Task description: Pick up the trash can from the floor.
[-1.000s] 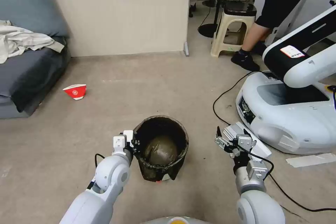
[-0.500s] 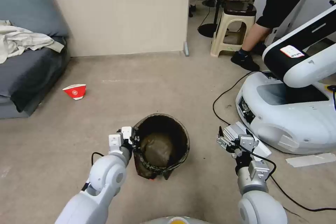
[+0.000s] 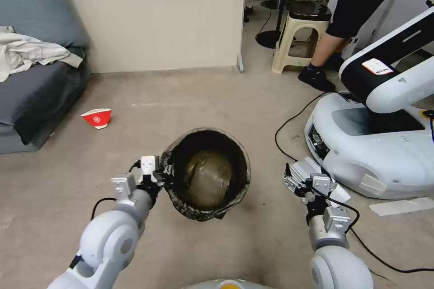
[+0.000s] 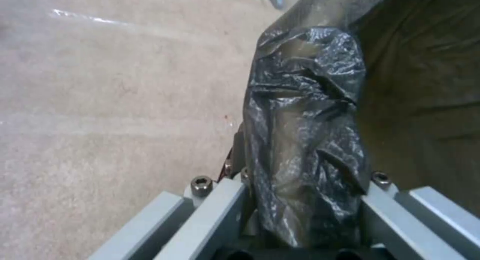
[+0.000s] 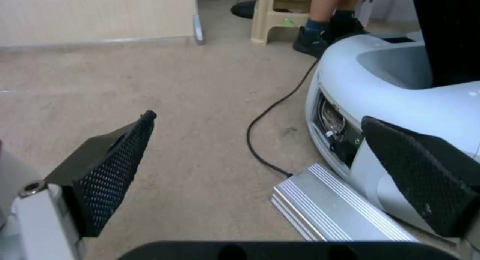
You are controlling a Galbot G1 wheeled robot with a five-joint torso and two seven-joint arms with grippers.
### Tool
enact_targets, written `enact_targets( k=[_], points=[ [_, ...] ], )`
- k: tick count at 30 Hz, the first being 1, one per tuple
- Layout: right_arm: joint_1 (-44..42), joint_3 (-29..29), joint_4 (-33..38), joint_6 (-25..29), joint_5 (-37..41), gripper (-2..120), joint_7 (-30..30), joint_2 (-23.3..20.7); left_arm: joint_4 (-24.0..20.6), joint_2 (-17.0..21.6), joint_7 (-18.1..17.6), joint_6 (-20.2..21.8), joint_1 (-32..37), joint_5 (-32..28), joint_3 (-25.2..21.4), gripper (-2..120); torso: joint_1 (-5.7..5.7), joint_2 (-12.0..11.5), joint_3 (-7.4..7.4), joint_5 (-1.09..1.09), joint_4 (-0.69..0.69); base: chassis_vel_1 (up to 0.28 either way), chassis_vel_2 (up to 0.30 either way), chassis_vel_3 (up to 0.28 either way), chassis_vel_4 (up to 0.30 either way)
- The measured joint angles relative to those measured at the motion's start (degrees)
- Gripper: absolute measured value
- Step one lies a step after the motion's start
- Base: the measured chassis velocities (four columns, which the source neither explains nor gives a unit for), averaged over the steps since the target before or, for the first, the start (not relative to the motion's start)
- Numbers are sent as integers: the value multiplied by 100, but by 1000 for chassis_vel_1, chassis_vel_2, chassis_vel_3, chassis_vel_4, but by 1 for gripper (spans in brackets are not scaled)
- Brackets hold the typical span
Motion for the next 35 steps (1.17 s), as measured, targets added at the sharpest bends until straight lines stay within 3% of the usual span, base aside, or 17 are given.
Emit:
enact_targets(
  k=[4,9,28,35],
  points=[
    [12,-23,-15,-1,-5,100,0,24,-57,-11,195,-249,196,-34,-283,1,0,0,0,0,1,0,0,0,0],
    [23,-31,-28,-1,-9,100,0,45,-214,-23,193,-275,360,-64,-438,1,0,0,0,0,0,0,0,0,0],
    [15,-11,-11,3,-11,100,2,38,-291,-82,110,-198,393,152,-378,1,0,0,0,0,0,0,0,0,0],
    [14,-10,-10,6,-5,100,2,29,-331,-131,-90,-154,421,689,-325,1,0,0,0,0,0,0,0,0,0]
  ],
)
